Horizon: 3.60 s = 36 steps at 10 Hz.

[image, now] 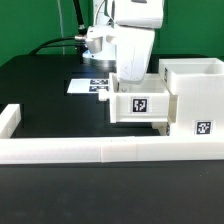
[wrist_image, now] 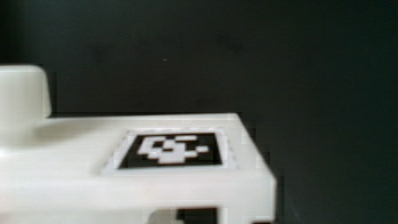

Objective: Assemble drawer

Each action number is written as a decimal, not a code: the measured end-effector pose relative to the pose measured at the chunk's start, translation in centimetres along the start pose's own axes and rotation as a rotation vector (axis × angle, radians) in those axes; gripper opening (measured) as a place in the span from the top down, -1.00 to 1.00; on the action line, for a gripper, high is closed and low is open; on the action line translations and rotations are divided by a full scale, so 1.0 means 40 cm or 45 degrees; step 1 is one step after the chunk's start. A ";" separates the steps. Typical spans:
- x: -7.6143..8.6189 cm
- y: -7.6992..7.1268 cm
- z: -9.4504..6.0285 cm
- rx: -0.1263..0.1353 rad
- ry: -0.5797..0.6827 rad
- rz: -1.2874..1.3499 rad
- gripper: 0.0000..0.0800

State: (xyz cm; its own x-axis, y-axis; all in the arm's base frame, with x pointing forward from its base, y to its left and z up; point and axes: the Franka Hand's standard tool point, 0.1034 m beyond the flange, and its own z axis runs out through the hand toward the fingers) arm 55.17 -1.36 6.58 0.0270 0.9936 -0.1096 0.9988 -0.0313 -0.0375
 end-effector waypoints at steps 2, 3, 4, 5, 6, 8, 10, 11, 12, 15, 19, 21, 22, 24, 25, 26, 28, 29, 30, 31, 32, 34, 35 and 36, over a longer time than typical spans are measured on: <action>0.005 0.005 0.002 -0.037 0.010 -0.001 0.89; 0.005 0.003 0.003 -0.034 0.010 -0.005 0.89; 0.007 0.004 0.003 -0.034 0.010 -0.010 0.89; 0.010 0.004 0.002 -0.035 0.010 -0.012 0.89; 0.010 0.003 0.003 -0.033 0.010 -0.012 0.89; 0.010 -0.006 0.010 -0.026 0.010 -0.013 0.89; 0.011 -0.018 0.021 -0.012 0.010 -0.014 0.89; 0.011 -0.019 0.024 -0.010 0.010 -0.014 0.89; 0.013 -0.020 0.024 -0.009 0.010 -0.015 0.89; 0.013 -0.016 0.019 -0.013 0.008 -0.010 0.89; 0.012 -0.013 0.003 -0.017 0.006 -0.009 0.89; 0.017 -0.017 0.011 -0.008 0.007 -0.004 0.89; 0.022 -0.017 0.015 -0.005 0.008 -0.008 0.89; 0.031 -0.017 0.014 -0.008 0.012 -0.014 0.89; 0.033 -0.017 0.014 -0.008 0.013 -0.015 0.89; 0.033 -0.017 0.014 -0.008 0.013 -0.015 0.89; 0.033 -0.016 0.013 -0.011 0.014 -0.016 0.89; 0.030 -0.013 0.013 -0.024 0.018 -0.013 0.89; 0.029 -0.015 0.015 -0.021 0.017 -0.011 0.89; 0.029 -0.015 0.015 -0.021 0.017 -0.010 0.89; 0.029 -0.015 0.015 -0.021 0.017 -0.010 0.89; 0.036 -0.016 0.015 -0.021 0.018 -0.015 0.89; 0.037 -0.017 0.016 -0.020 0.017 -0.013 0.89; 0.037 -0.017 0.016 -0.020 0.017 -0.014 0.89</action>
Offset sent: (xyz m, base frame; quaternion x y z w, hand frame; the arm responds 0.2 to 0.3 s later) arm 0.0009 0.0064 -0.0017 -0.0122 0.0037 -0.0413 0.9991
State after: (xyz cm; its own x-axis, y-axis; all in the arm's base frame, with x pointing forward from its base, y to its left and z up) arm 54.51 0.08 5.82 0.0168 0.9953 -0.0957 0.9995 -0.0191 -0.0231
